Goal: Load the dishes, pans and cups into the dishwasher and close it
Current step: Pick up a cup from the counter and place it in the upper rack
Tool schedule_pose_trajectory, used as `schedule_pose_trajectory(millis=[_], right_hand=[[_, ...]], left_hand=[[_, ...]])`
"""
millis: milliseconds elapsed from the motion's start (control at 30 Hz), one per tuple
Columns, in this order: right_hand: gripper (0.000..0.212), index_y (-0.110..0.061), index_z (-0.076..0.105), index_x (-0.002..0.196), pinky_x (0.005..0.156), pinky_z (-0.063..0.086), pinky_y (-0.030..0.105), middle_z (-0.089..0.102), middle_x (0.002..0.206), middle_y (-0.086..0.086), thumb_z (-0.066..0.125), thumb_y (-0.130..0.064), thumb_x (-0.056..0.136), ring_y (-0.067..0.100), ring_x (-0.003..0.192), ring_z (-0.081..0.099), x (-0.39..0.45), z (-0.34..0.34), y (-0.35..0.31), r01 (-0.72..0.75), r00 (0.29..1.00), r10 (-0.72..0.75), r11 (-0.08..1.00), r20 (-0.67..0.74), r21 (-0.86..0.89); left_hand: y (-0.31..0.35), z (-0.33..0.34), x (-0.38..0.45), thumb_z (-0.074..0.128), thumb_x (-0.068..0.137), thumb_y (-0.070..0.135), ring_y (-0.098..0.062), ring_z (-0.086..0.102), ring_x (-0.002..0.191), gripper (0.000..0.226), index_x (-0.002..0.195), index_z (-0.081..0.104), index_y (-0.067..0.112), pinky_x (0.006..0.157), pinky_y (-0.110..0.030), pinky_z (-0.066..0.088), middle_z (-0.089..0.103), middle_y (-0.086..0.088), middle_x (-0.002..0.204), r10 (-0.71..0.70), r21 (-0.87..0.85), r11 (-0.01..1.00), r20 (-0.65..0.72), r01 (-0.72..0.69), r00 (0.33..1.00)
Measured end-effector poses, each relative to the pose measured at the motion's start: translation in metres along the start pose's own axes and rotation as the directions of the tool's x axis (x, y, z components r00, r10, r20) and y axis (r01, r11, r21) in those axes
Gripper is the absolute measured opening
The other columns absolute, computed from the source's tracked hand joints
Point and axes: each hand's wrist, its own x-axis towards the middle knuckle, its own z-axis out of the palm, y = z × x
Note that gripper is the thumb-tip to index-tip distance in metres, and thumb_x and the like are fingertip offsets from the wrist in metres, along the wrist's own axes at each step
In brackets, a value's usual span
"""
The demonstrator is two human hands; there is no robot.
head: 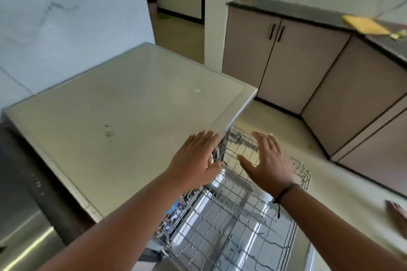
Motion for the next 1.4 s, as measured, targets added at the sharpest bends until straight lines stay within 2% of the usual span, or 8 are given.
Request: schedule_pose_trajectory(millis=[167,400,533,733,833,967,1067,1400], right_hand=[[0.078,-0.029,0.017,0.148,0.118,0.021,0.042,0.026,0.155,-0.006,0.045,-0.066,0.085,0.021,0.147,0.01,-0.002,-0.007,-0.109,0.196,0.981,-0.196,0.981,0.006,0.001],[0.074,-0.029,0.025,0.146,0.116,0.021,0.034,0.035,0.149,-0.007,0.047,-0.065,0.086,0.021,0.145,0.019,-0.027,0.032,-0.287,0.367,0.928,-0.368,0.93,0.056,0.021],[0.073,-0.026,0.035,0.141,0.11,0.033,0.035,0.046,0.138,-0.003,0.051,-0.066,0.082,0.021,0.135,0.036,-0.04,0.074,-0.377,0.479,0.873,-0.483,0.875,0.07,0.064],[0.098,-0.03,0.033,0.142,0.113,0.03,0.033,0.043,0.143,-0.003,0.036,-0.088,0.063,0.017,0.136,0.034,-0.064,0.128,-0.491,0.619,0.712,-0.648,0.761,0.269,0.196],[0.092,-0.033,0.028,0.145,0.116,0.022,0.032,0.034,0.151,-0.007,0.056,-0.077,0.069,0.015,0.143,0.023,-0.074,0.147,-0.521,0.642,0.592,-0.695,0.713,0.409,0.283],[0.066,-0.052,0.034,0.123,0.106,0.037,0.027,0.048,0.128,-0.021,0.07,-0.064,0.069,0.0,0.118,0.043,-0.081,0.164,-0.546,0.623,0.499,-0.756,0.653,0.423,0.431],[0.054,-0.061,0.036,0.105,0.095,0.045,0.022,0.052,0.113,-0.029,0.071,-0.069,0.065,-0.003,0.107,0.051,-0.08,0.174,-0.555,0.585,0.509,-0.766,0.643,0.393,0.495],[0.063,-0.047,0.045,0.106,0.083,0.05,0.024,0.058,0.105,-0.022,0.071,-0.073,0.055,0.0,0.098,0.056,-0.081,0.19,-0.553,0.509,0.586,-0.746,0.642,0.315,0.573]], left_hand=[[-0.055,-0.059,-0.101,0.022,0.087,0.057,-0.022,0.011,0.147,0.074,0.152,0.013,0.022,0.117,-0.03,0.002,0.015,-0.002,0.16,-0.218,0.11,0.967,-0.104,0.229,0.97],[-0.151,-0.151,-0.252,0.033,0.094,0.055,-0.019,0.0,0.148,0.072,0.153,0.007,0.024,0.12,-0.035,-0.003,0.004,0.001,0.161,-0.45,0.149,0.861,-0.221,0.486,0.865],[-0.194,-0.179,-0.332,0.039,0.093,0.055,-0.018,0.002,0.148,0.073,0.153,0.011,0.025,0.119,-0.034,0.0,0.006,0.002,0.161,-0.572,0.045,0.788,-0.319,0.614,0.756],[-0.254,-0.205,-0.432,0.044,0.091,0.057,-0.017,0.008,0.147,0.073,0.151,0.015,0.028,0.119,-0.036,0.004,0.013,0.002,0.16,-0.745,-0.053,0.619,-0.356,0.783,0.565],[-0.272,-0.201,-0.46,0.043,0.088,0.064,-0.017,0.007,0.148,0.078,0.152,0.014,0.029,0.121,-0.039,0.005,0.011,0.002,0.16,-0.818,-0.093,0.526,-0.327,0.845,0.473],[-0.281,-0.179,-0.495,0.04,0.086,0.07,-0.018,0.009,0.147,0.082,0.152,0.014,0.029,0.12,-0.038,0.008,0.011,0.001,0.16,-0.876,-0.156,0.439,-0.292,0.885,0.383],[-0.274,-0.168,-0.51,0.039,0.086,0.071,-0.014,0.008,0.146,0.081,0.151,0.011,0.031,0.118,-0.033,0.007,0.007,0.005,0.16,-0.869,-0.217,0.439,-0.35,0.872,0.351],[-0.258,-0.117,-0.533,0.041,0.074,0.081,-0.017,0.018,0.145,0.109,0.152,-0.005,0.019,0.119,-0.038,0.016,0.01,0.001,0.16,-0.931,-0.405,0.316,-0.305,0.858,0.199]])
